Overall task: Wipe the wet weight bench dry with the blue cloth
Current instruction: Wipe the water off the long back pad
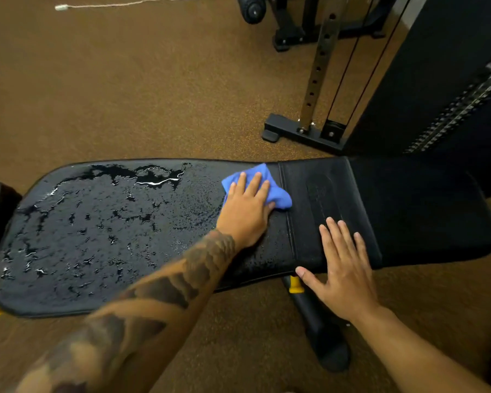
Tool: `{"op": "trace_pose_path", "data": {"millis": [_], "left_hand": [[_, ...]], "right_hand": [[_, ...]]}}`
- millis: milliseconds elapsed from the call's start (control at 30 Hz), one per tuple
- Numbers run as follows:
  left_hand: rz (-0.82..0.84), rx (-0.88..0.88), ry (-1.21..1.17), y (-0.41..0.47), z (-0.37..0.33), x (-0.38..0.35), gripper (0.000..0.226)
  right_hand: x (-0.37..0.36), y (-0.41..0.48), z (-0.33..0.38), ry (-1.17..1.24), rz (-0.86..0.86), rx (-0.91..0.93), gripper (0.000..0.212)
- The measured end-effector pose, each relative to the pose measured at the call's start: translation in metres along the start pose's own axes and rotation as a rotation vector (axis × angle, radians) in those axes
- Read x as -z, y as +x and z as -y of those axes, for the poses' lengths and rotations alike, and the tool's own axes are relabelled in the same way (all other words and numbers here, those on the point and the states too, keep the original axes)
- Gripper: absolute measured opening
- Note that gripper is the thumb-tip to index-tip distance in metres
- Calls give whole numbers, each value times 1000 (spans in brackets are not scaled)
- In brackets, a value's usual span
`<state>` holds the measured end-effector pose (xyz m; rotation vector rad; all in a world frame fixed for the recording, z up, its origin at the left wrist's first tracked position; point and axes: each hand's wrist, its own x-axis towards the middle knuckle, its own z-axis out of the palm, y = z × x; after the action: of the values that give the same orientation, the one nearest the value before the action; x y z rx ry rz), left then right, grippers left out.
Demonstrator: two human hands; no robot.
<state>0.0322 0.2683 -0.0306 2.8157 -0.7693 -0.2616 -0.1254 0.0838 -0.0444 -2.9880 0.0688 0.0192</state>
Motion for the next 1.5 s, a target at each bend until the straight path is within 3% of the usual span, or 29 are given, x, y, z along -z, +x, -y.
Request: {"op": "trace_pose_path", "data": {"millis": [167,367,533,667,867,967,1133,1333,1500], "left_hand": [[-22,137,42,51,57,22,55],[-129,293,4,-29,90,19,55],[-157,252,-4,-100,30,-4,59],[-131,75,26,-102,-8,-19,55],[-34,-72,11,-70,2,-6,62],[-15,-42,-52,-82,7,-2,71],[-8,-25,-65,-90,10,-6,65],[-86,-4,-198,-106,16,16,72],[-230,163,-286,-167,49,29,78]], "right_hand": [[0,-1,0,-1,2,-1,92],[3,-1,2,19,16,-4,92],[4,-1,1,9,36,-5,92],[4,-1,0,-2,43,-12,93],[4,-1,2,-31,52,-22,94],[5,-1,3,-33,72,-25,94],[12,1,6,6,72,-13,97],[31,32,64,182,-29,225,82],[23,62,110,177,49,368,78]]}}
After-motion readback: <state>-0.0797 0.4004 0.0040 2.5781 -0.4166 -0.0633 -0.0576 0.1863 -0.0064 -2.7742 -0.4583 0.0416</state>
